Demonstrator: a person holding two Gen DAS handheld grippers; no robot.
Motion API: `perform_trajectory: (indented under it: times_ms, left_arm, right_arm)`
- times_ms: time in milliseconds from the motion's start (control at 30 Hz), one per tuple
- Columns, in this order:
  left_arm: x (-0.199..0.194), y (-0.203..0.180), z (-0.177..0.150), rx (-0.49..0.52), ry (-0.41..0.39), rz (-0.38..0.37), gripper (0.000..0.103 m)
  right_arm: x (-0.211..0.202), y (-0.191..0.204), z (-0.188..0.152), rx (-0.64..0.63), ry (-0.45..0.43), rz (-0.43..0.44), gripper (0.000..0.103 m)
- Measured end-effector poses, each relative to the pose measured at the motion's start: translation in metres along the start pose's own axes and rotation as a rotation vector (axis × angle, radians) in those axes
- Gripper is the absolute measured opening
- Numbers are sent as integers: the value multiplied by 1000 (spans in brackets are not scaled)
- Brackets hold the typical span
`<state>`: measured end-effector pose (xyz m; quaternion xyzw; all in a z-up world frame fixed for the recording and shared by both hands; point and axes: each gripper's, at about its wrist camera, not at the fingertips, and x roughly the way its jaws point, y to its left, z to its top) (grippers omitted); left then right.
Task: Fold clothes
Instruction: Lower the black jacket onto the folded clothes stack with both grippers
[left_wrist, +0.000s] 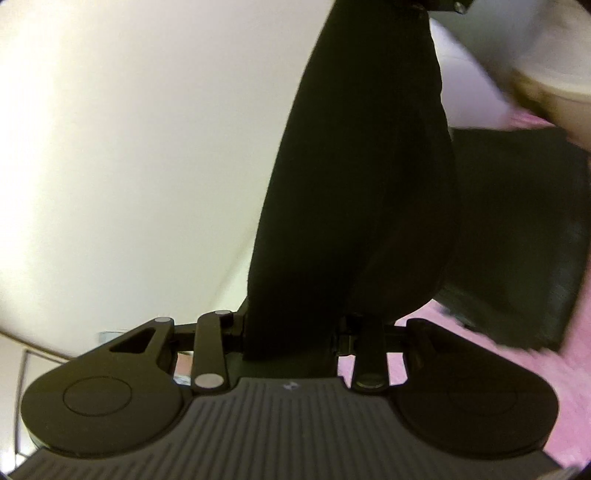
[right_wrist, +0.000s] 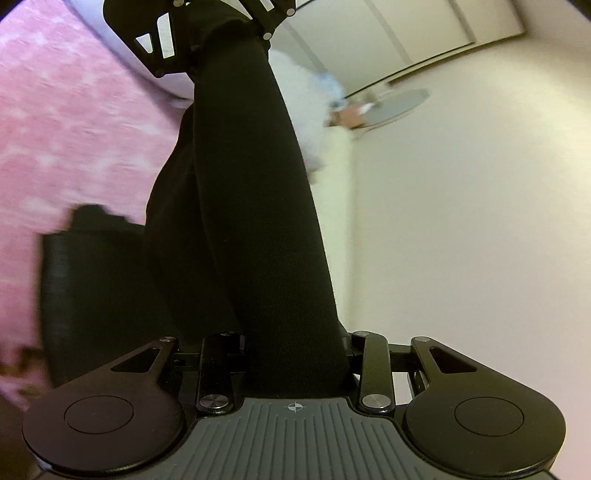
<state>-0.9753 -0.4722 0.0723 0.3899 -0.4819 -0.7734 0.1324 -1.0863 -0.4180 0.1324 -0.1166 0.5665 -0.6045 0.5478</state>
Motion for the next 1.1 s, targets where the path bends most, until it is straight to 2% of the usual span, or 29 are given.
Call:
perform_trajectory:
  times_ms: [100, 167, 233, 333, 367, 467, 633, 767, 867, 967, 1033, 1100]
  left_arm:
    - [40, -22, 10, -22, -8, 10, 32]
    - [68, -39, 16, -37, -12, 12, 32]
    - [104, -99, 7, -28, 52, -108, 33]
    - [128, -169, -7, 29, 110, -169, 38]
    - [136, -191, -11, 46, 128, -187, 38]
    - [126, -187, -15, 2, 102, -163, 41]
    - [112, -176, -24, 57, 61, -169, 45]
    - [111, -178, -29, 59, 44, -167, 41]
    - [109, -183, -31, 47, 39, -158, 37]
    - [102, -182, -32, 27, 32, -134, 34]
    - [99, -180, -32, 1, 37, -147, 35]
    - [102, -190, -32, 18, 46, -167, 39]
  right_arm:
    - [30, 6, -27, 14, -11, -85, 36]
    - [56, 37, -52, 32, 6, -68, 38]
    - [87, 89, -78, 19, 48, 34, 38]
    - [122, 167, -109, -42, 111, 270, 42]
    - [125, 185, -114, -69, 121, 272, 44]
    - [116, 199, -118, -57, 113, 184, 49]
    - [101, 193, -119, -36, 128, 167, 54]
    - [91, 193, -117, -35, 137, 153, 56]
    - [85, 192, -115, -26, 143, 147, 55]
    - [86, 178, -111, 62, 161, 187, 46]
    - [80, 170, -105, 91, 160, 178, 45]
    - [82, 175, -99, 93, 168, 183, 45]
